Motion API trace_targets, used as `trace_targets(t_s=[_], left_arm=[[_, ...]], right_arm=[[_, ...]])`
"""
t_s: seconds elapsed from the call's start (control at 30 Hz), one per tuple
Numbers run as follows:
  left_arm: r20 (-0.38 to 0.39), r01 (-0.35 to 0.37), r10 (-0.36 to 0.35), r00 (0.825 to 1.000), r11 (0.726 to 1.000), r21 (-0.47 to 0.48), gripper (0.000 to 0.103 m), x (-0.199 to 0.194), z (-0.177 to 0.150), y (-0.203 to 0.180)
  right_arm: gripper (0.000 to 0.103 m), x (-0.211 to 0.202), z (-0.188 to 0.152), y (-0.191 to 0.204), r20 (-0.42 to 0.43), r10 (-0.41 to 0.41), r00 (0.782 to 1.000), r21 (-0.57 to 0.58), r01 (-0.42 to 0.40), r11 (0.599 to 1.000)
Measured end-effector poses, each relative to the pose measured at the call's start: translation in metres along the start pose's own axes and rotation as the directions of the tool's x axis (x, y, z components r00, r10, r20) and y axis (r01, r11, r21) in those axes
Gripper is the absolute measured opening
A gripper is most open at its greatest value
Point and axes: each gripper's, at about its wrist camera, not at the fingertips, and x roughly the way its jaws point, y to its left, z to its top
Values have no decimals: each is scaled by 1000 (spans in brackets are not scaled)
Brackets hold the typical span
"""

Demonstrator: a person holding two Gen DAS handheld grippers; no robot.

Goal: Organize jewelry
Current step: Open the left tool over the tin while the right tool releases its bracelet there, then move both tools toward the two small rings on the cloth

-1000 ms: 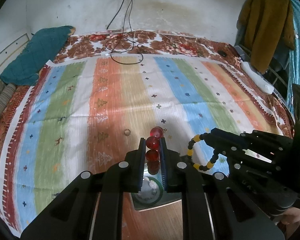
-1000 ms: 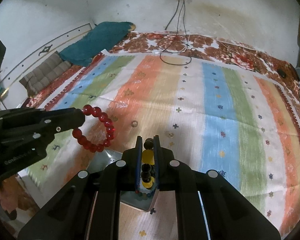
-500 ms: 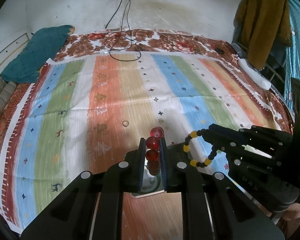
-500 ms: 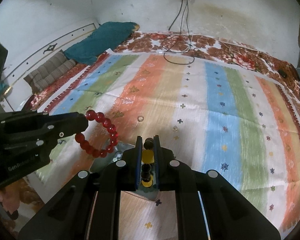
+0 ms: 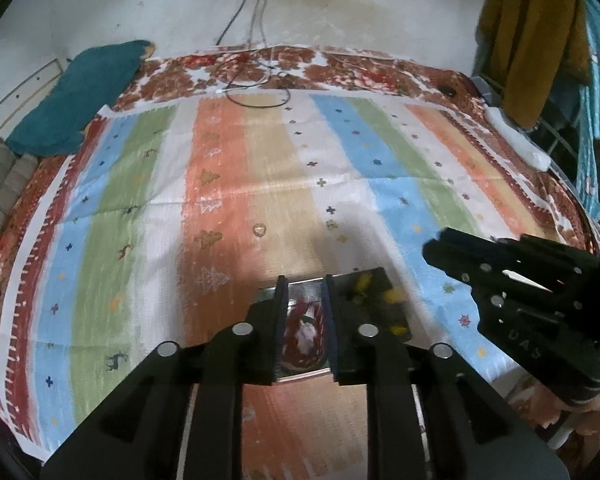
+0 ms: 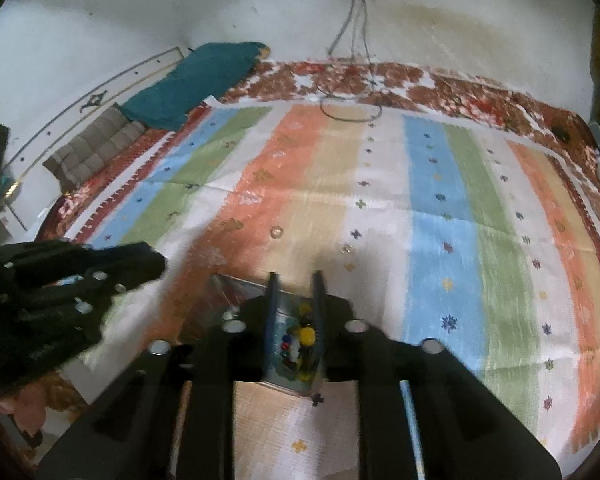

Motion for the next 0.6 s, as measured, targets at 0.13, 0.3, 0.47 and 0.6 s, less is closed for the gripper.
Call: trace_targets(t_s=[0.13, 0.3, 0.47, 0.6], left_arm=[[5, -10, 10, 1000, 1000, -26, 25, -1, 2, 9], [6, -22, 22, 1000, 999, -32, 33, 0, 3, 13], [10, -38, 38, 999, 999, -34, 39, 1, 5, 14], [13, -41, 42, 999, 998, -36, 43, 2, 7, 15]], right_arm=[[26, 6, 0, -8, -21, -17, 1000, 21, 18, 1000], [26, 9, 0, -13, -28, -21, 999, 38, 22, 999], [31, 15, 1, -14, -43, -21, 999, 39, 22, 999], [35, 19, 3, -15, -50, -17, 999, 38, 19, 999]])
